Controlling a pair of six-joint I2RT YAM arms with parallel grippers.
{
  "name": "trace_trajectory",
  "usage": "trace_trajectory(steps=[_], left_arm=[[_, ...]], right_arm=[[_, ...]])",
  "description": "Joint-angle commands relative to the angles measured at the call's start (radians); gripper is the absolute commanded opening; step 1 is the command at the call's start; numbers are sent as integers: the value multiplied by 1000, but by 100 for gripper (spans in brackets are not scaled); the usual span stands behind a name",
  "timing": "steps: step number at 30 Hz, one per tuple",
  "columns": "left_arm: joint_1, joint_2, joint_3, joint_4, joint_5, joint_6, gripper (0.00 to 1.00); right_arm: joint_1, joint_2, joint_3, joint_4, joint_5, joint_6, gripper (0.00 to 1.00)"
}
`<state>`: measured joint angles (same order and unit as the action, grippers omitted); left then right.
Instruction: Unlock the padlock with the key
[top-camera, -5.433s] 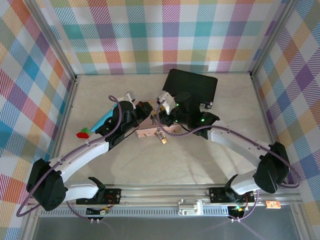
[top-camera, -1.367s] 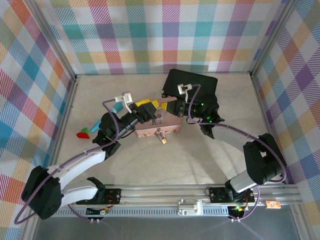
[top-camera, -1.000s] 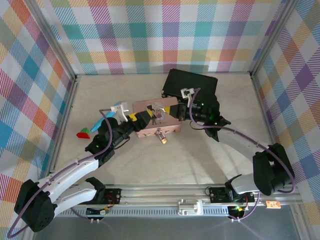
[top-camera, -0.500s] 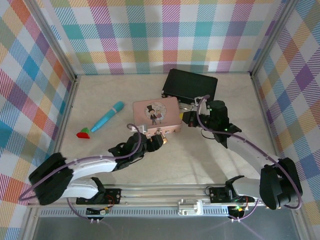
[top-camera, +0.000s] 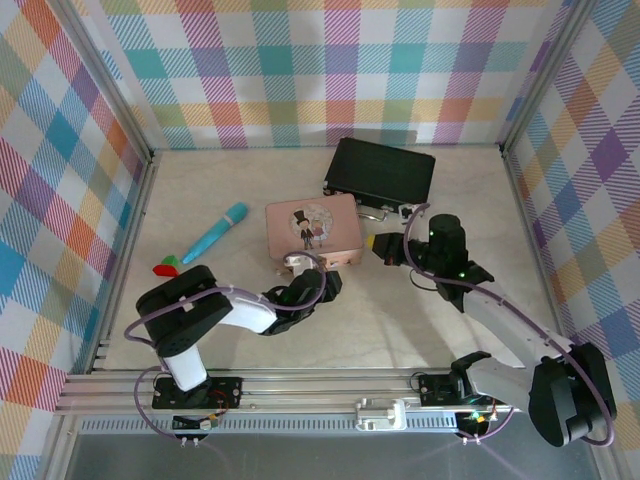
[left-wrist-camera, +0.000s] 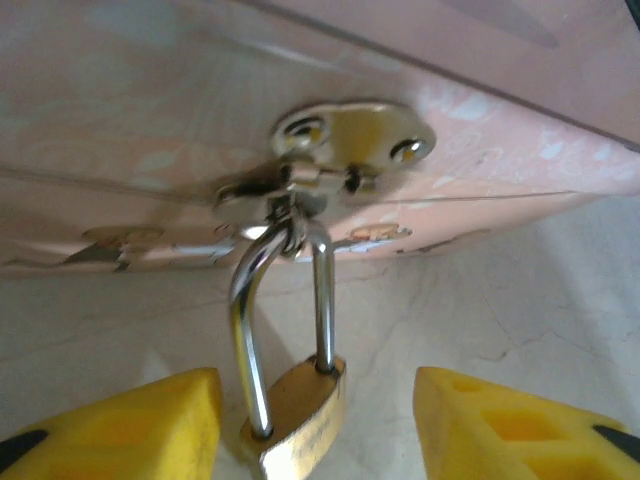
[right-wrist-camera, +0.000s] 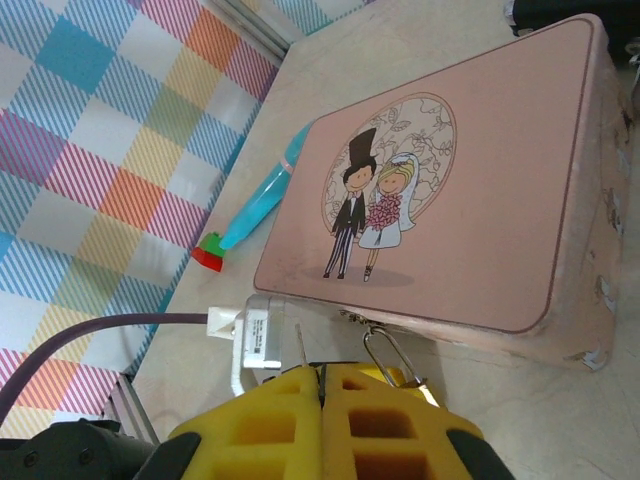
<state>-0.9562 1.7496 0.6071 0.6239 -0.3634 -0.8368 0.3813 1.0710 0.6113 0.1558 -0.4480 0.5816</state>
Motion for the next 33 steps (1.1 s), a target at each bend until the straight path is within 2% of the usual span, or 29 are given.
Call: trace_trajectory(steps=[1,6,13,20,25,29,33], left_arm=[[-13,41,52,13,-61,15,51],[-13,92,93,-80,-80,-12,45],[-13,128,91,-101,-82,-51,38],[-13,139,83,-112,-98,-92,19],[-7,105,33,-52,-76,-122,10],[20,73,-28,70,18,-206,1],[34,51,-67,182,88,-299,0]], right_arm=[[-13,-51,-18,-11,14,-29,0],[-27,-81,-41,-3,27,-27,0],[-40,-68,-57,25,23,-14,0],[-51,-47,-77,43,38,11,0],[-50,-49,-96,8,52,34,0],[-50,-39,-128,26,14,70,0],[-51,5,-164,83,-25,111,0]])
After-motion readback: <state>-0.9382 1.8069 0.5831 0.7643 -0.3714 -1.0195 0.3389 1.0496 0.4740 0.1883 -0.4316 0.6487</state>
